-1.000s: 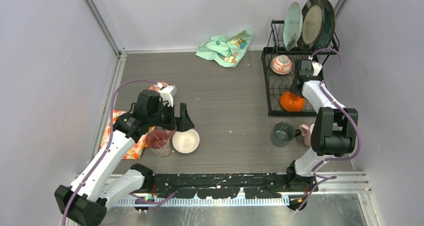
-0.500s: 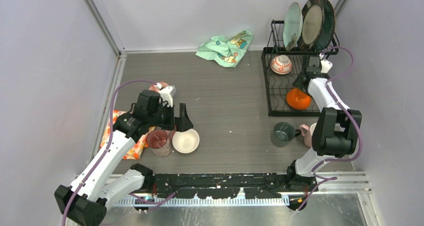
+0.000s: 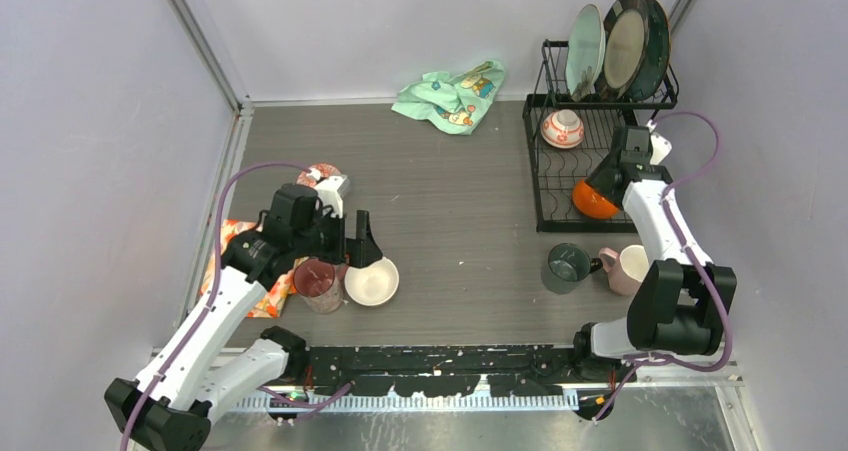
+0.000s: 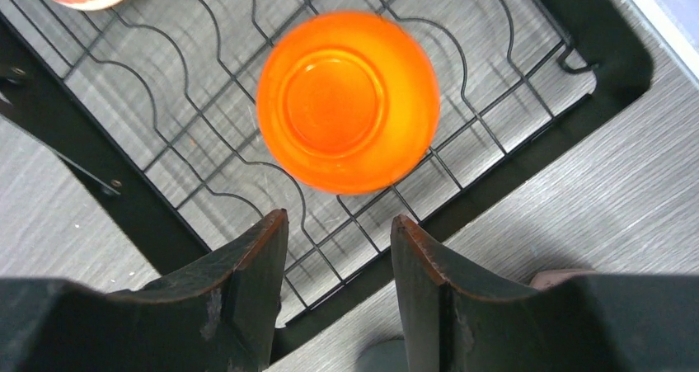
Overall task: Load the mixed dishes into the dish rack
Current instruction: Move the bowl to the dish rack.
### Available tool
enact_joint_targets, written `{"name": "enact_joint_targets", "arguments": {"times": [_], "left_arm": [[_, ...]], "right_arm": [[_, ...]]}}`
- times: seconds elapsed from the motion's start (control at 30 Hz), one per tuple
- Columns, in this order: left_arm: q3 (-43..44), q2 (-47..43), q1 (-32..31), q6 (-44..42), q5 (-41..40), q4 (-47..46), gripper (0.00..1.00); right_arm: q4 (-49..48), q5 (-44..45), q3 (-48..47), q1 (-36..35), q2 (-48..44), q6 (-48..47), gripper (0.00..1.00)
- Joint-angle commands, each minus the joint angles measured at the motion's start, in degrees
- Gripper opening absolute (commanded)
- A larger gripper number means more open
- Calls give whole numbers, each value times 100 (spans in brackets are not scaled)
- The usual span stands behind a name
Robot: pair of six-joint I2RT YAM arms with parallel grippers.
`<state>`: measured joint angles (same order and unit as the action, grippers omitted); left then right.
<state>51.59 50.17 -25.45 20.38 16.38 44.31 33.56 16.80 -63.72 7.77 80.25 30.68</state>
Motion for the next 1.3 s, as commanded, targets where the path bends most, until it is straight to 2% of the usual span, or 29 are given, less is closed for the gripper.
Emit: {"name": "enact_joint_targets", "arguments": {"times": [0.0, 0.2, 0.33, 0.53, 0.67, 0.77, 0.93, 1.27], "left_arm": [[-33, -145, -88, -140, -144, 10, 100], [-18, -89, -122, -157, -170, 29, 100], [-18, -59, -127, -162, -190, 34, 100], [-18, -25, -135, -166, -217, 42, 100], [-18, -8, -135, -173, -268, 47, 100], [-10, -16, -135, -175, -343, 57, 100], [-10, 15, -135, -181, -347, 51, 100], [-9, -103, -135, -192, -469, 68, 100]], "right_arm": [[-670, -163, 436, 56, -97, 133, 53], [-1189, 139, 787, 125, -9, 316, 52], [-1780, 18, 1012, 281, 176, 403, 48], [-3661, -479, 1557, 692, 517, 484, 48], [-4289, -496, 1548, 905, 826, 572, 47], [-4887, -957, 1485, 1013, 1157, 560, 48], [-4824, -1580, 1166, 1112, 1325, 475, 50], [-4145, -940, 1429, 1320, 407, 606, 66]]}}
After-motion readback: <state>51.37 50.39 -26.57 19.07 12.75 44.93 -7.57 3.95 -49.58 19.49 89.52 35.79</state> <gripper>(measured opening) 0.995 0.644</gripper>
